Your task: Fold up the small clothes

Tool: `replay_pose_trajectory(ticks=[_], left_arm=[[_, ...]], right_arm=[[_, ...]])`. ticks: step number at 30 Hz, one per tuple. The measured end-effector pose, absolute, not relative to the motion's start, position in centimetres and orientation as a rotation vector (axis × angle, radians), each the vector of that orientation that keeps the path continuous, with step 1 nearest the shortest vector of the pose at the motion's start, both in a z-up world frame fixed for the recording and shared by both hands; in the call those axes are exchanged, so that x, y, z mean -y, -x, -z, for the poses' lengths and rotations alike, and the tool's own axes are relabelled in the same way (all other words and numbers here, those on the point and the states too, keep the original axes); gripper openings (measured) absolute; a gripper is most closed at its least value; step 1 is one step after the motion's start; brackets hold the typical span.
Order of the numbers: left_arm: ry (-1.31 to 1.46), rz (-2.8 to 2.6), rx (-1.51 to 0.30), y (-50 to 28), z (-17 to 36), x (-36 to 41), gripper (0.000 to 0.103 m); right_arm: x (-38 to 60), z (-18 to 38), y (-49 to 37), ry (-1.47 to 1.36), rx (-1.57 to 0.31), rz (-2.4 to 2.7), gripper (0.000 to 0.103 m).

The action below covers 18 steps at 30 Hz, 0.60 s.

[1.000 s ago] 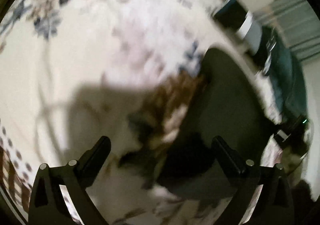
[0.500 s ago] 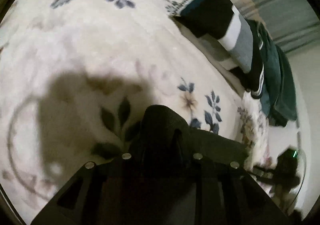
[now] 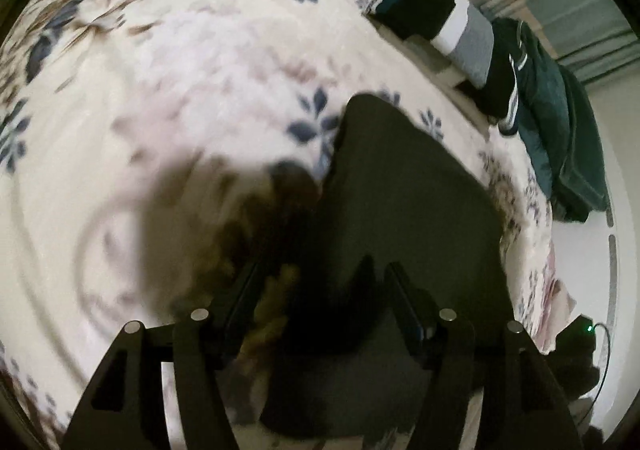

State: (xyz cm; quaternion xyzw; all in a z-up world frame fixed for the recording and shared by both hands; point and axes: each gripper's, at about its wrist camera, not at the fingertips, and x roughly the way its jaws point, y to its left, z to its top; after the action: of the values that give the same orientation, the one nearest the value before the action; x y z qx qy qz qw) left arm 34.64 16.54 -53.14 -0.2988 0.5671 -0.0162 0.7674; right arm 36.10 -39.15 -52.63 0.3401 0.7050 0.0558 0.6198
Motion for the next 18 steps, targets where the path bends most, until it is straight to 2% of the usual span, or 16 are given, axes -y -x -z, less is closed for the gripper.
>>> replay_pose_trajectory(ticks=[2, 4, 5, 9, 11, 14, 16, 17, 18], left_arm=[[0.654, 0.031, -1.253, -33.6, 53.5, -16.3, 0.061], [0.658, 0.02, -1.271, -33.0, 53.8, -16.2, 0.061], [0.662, 0.005, -1.278, -32.6, 53.9, -16.2, 0.061], [0.701, -0.008, -1.267, -31.8, 53.7, -16.2, 0.061], [0.719, -0.009, -1.269, -31.5, 53.9, -16.1, 0.061], [0.729, -0.008, -1.275, -31.3, 54.2, -15.7, 0.061], [0.726, -0.004, -1.279, -31.4, 54.3, -15.3, 0.061], [0.729, 0.003, -1.275, -31.4, 54.2, -15.1, 0.061], [0.731, 0.011, -1.267, -31.5, 54.0, -15.0, 0.061]], right_arm=[[39.5, 54.8, -35.0, -0.79, -1.72, -0.11, 0.006], [40.6, 56.0, -34.0, -0.852, -1.764, -0.057, 0.012], [41.2, 55.9, -33.5, -0.896, -1.753, -0.046, 0.017], [42.8, 54.8, -30.8, -1.126, -1.648, -0.004, 0.06], [42.3, 56.2, -29.4, -1.312, -1.636, -0.036, 0.064], [39.6, 59.5, -29.1, -1.444, -1.626, -0.032, 0.064], [38.8, 60.4, -29.9, -1.459, -1.541, -0.042, 0.058], [38.3, 59.7, -30.8, -1.416, -1.468, -0.077, 0.028], [37.6, 58.2, -32.1, -1.31, -1.404, -0.162, 0.015]])
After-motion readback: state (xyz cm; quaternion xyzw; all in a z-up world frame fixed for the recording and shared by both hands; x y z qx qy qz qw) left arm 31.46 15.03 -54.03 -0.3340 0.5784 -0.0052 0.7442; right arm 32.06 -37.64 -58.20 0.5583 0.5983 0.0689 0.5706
